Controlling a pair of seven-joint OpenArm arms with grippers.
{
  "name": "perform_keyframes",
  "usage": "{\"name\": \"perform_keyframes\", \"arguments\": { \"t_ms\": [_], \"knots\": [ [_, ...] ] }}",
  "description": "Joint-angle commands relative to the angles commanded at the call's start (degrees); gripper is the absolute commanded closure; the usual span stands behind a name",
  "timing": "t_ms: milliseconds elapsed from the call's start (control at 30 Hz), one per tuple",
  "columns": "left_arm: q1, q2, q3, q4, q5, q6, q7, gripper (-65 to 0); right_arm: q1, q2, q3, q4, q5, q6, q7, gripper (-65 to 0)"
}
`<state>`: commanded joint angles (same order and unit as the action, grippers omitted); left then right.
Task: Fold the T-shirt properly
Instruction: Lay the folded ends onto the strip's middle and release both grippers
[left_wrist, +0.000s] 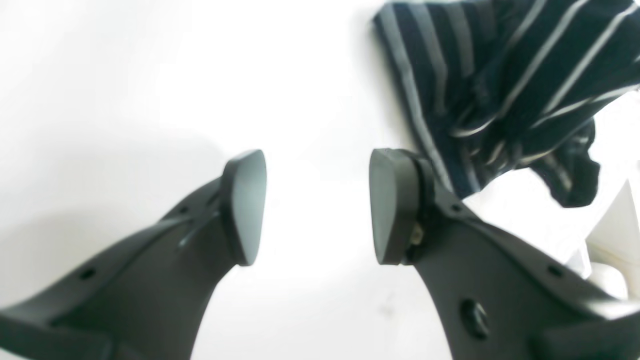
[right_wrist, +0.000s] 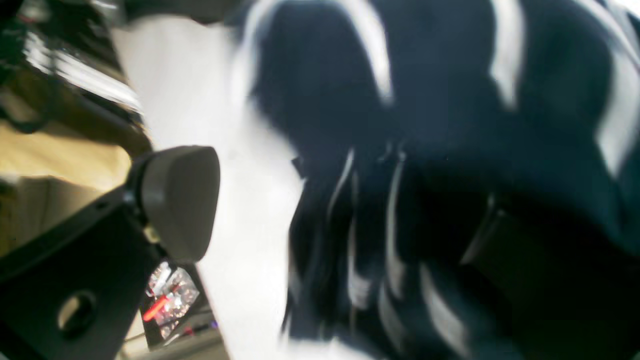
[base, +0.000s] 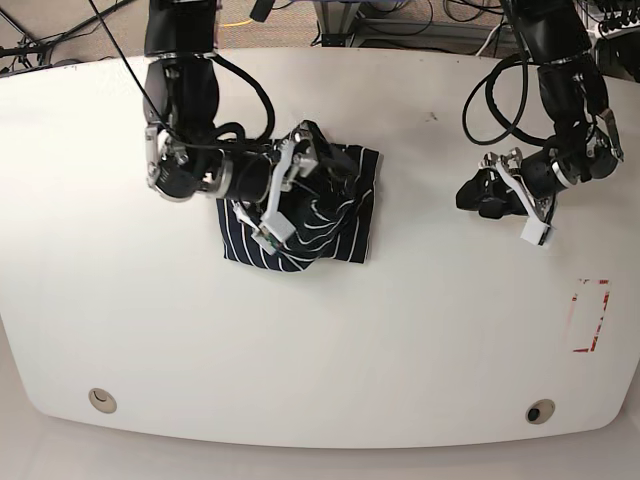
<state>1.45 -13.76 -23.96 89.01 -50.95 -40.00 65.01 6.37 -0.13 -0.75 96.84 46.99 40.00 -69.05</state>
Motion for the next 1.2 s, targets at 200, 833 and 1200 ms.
{"name": "perform_keyframes", "arguments": {
  "t_ms": [200, 833, 1200],
  "knots": [
    [2.2, -0.7, -1.8, 0.0, 0.0, 0.0, 0.0, -30.7, 9.9, -5.5, -4.8, -9.2, -5.6, 0.00, 4.4, -61.8],
    [0.8, -0.5, -1.1, -0.4, 0.5, 0.0, -0.3, -30.7, 3.3, 1.6, -7.9, -0.4, -5.7, 0.00, 0.0, -61.8],
    [-0.3, -0.6, 1.7, -0.5, 0.5, 0.0, -0.3, -30.7, -9.0, 5.5, -9.8, 8.0, -5.7, 0.00, 0.0, -61.8]
  ]
}}
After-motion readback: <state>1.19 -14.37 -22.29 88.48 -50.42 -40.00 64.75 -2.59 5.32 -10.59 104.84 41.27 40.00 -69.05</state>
